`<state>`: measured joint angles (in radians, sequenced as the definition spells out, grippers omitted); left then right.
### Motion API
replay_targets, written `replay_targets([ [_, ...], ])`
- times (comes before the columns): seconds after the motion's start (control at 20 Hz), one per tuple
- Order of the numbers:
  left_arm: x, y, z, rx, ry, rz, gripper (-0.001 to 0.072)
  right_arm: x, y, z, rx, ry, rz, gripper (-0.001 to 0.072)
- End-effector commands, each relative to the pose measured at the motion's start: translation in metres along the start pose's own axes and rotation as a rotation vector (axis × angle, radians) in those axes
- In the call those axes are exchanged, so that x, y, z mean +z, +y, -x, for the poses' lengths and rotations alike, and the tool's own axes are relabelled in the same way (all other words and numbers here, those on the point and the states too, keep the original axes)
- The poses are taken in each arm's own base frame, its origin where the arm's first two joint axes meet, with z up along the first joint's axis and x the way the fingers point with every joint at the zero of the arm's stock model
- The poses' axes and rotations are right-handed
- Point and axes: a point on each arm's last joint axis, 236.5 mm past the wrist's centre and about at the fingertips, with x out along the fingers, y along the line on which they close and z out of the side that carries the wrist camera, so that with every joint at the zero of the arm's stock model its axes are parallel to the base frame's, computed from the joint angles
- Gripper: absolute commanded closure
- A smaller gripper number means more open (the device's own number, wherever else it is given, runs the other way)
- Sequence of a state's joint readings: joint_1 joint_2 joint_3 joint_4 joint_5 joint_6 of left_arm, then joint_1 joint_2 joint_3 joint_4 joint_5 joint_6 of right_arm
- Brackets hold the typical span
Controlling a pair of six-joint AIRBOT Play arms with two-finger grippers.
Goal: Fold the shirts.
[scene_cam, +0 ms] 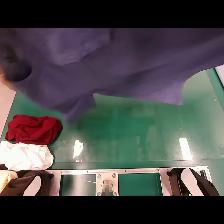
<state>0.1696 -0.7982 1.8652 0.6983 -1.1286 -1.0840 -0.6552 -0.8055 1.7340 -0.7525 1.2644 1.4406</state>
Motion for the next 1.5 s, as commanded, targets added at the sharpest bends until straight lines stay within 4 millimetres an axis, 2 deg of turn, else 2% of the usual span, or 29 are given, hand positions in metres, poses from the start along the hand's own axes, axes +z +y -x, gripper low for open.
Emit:
replay_targets([
  [0.0,0.032,-0.026,0.027,0.001,-0.068,-0.037,0.0687,0.039,0.02,0.039,-0.075,-0.136,0.098,0.0699],
  [0.1,0.016,-0.018,0.016,-0.012,-0.007,0.003,0.0686,0.03,0.005,0.033,-0.113,-0.097,0.089,0.0698],
  [0.2,-0.012,-0.008,-0.001,-0.04,0.09,0.062,0.0686,0.012,-0.015,0.015,-0.123,-0.037,0.037,0.0698],
  [0.3,-0.055,0.007,-0.025,-0.079,0.229,0.168,0.0686,-0.021,-0.046,-0.012,-0.137,0.06,-0.041,0.0698],
  [0.4,-0.106,0.026,-0.054,-0.126,0.345,0.303,0.0686,-0.066,-0.078,-0.044,-0.132,0.176,-0.085,0.0699],
  [0.55,-0.211,0.048,-0.108,-0.171,0.501,0.504,0.0686,-0.145,-0.122,-0.099,-0.126,0.337,-0.181,0.0698],
  [0.65,-0.296,0.048,-0.146,-0.192,0.601,0.59,0.0686,-0.2,-0.15,-0.136,-0.138,0.429,-0.247,0.0698],
  [0.75,-0.377,0.058,-0.18,-0.133,0.666,0.685,0.0686,-0.255,-0.181,-0.173,-0.162,0.529,-0.32,0.0698],
  [0.9,-0.46,0.087,-0.212,-0.016,0.702,0.776,0.0686,-0.321,-0.222,-0.216,-0.192,0.634,-0.459,0.0698],
  [0.95,-0.48,0.095,-0.218,0.022,0.707,0.798,0.0686,-0.338,-0.231,-0.229,-0.192,0.662,-0.501,0.0698],
  [1.05,-0.505,0.112,-0.229,0.09,0.678,0.838,0.0686,-0.36,-0.247,-0.254,-0.183,0.691,-0.566,0.0698],
  [1.15,-0.509,0.133,-0.237,0.162,0.62,0.835,0.0687,-0.362,-0.254,-0.281,-0.154,0.673,-0.615,0.0699],
  [1.3,-0.488,0.157,-0.249,0.215,0.531,0.789,0.0687,-0.339,-0.259,-0.314,-0.11,0.611,-0.616,0.0698],
  [1.45,-0.467,0.168,-0.257,0.22,0.479,0.749,0.0686,-0.312,-0.254,-0.334,-0.076,0.559,-0.57,0.0698],
])
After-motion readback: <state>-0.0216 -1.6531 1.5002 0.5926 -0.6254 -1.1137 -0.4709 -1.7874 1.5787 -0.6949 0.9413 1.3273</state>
